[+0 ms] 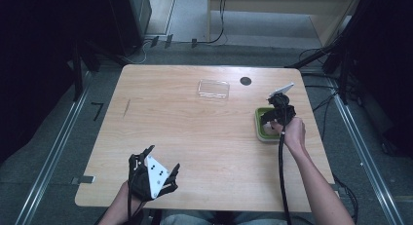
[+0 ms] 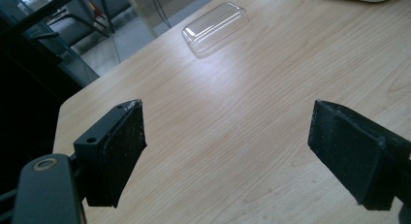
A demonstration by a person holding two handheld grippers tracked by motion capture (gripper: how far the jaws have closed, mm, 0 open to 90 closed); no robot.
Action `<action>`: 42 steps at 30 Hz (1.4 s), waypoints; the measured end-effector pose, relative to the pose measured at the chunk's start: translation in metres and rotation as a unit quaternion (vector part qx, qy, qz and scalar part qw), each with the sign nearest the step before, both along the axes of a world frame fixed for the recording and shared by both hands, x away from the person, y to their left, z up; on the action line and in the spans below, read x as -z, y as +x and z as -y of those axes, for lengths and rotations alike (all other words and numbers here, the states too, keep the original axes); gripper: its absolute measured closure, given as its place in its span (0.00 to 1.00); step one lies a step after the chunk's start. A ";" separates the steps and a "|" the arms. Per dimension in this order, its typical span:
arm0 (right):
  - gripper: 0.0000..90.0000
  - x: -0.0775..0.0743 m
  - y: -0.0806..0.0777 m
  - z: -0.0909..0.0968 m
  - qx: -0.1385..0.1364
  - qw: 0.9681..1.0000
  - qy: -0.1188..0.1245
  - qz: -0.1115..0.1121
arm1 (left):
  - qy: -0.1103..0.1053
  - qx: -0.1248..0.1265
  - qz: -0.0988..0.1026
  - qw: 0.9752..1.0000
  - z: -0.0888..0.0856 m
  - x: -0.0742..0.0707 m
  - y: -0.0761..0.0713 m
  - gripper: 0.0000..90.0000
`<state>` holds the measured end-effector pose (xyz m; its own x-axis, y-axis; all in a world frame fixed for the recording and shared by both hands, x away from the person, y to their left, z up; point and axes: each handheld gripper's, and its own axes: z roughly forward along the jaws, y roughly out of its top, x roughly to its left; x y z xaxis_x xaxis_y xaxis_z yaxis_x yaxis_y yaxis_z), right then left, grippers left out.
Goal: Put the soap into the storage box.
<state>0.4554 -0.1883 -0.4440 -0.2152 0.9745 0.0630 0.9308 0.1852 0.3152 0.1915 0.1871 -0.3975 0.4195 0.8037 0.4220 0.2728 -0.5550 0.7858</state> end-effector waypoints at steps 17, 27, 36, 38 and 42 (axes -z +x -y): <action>0.24 -0.015 -0.010 0.003 -0.018 1.000 -0.003 0.006 | -0.002 0.000 0.002 1.000 -0.001 0.000 -0.001 0.16; 0.21 -0.026 -0.022 0.005 -0.032 0.999 -0.003 0.004 | -0.001 -0.002 0.005 1.000 -0.002 0.000 -0.002 0.16; 0.16 -0.037 -0.038 0.009 -0.052 0.999 0.004 0.005 | 0.000 0.000 0.005 1.000 -0.002 0.000 -0.002 0.16; 0.16 -0.038 -0.043 0.011 -0.058 0.998 0.006 0.003 | 0.000 0.000 0.005 1.000 -0.002 0.000 -0.002 0.16; 0.16 -0.040 -0.053 0.013 -0.079 0.997 -0.001 -0.010 | 0.002 0.000 0.005 1.000 -0.002 0.000 -0.002 0.16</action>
<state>0.4021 -0.2018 -0.4040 -0.3657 0.9284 0.0663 0.8954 0.3315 0.2972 0.1893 0.1889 -0.3972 0.4152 0.8018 0.4297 0.2644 -0.5583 0.7864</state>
